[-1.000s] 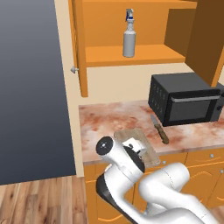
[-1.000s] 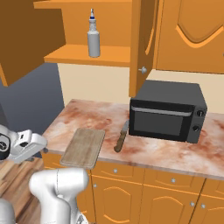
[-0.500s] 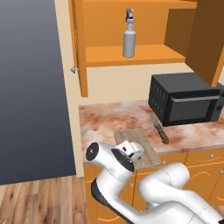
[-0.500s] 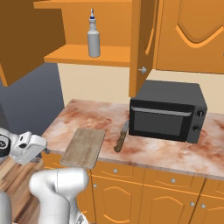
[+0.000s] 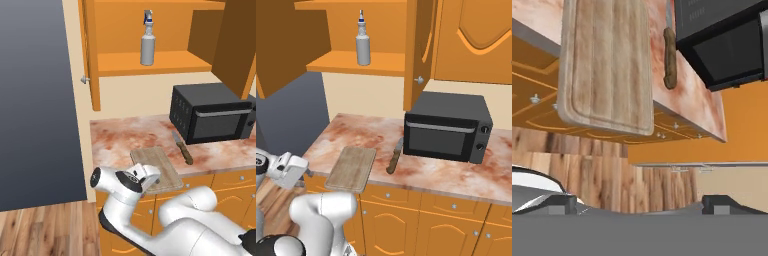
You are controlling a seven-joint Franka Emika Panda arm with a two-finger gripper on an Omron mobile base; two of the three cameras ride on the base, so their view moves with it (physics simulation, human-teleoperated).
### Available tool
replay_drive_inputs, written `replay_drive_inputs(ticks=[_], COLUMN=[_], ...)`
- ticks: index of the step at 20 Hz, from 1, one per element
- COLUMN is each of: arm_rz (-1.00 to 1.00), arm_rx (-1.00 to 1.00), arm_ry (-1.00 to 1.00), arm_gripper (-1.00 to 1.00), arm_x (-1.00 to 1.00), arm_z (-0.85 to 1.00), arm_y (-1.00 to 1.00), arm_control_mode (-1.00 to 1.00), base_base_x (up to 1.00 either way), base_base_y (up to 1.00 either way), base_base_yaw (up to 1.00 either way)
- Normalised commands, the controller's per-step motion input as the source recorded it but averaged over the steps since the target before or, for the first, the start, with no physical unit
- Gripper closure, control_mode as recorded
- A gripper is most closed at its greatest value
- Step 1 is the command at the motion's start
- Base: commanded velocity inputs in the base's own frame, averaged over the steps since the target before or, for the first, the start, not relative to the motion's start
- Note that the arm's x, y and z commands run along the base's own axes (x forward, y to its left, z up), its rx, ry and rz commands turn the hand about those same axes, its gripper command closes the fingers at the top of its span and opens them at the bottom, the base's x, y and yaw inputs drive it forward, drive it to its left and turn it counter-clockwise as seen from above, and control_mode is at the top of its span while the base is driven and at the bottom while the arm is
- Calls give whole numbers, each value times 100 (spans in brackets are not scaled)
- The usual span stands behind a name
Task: Move the cutting board and knife to the sink. Then move spray from the cabinet to the counter.
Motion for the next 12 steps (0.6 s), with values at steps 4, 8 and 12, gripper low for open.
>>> replay_drive_inputs(ticks=[4,8,12], arm_rz=[-12,-12,-12], arm_rx=[-11,-12,-8], arm_ry=[0,0,0], arm_gripper=[-100,-100,-100], arm_x=[4,6,7], arm_z=[-10,-12,-3], arm_y=[0,0,0], arm_control_mode=[-100,-100,-100], base_base_x=[0,0,0], base_base_y=[0,0,0], base_base_yaw=[0,0,0])
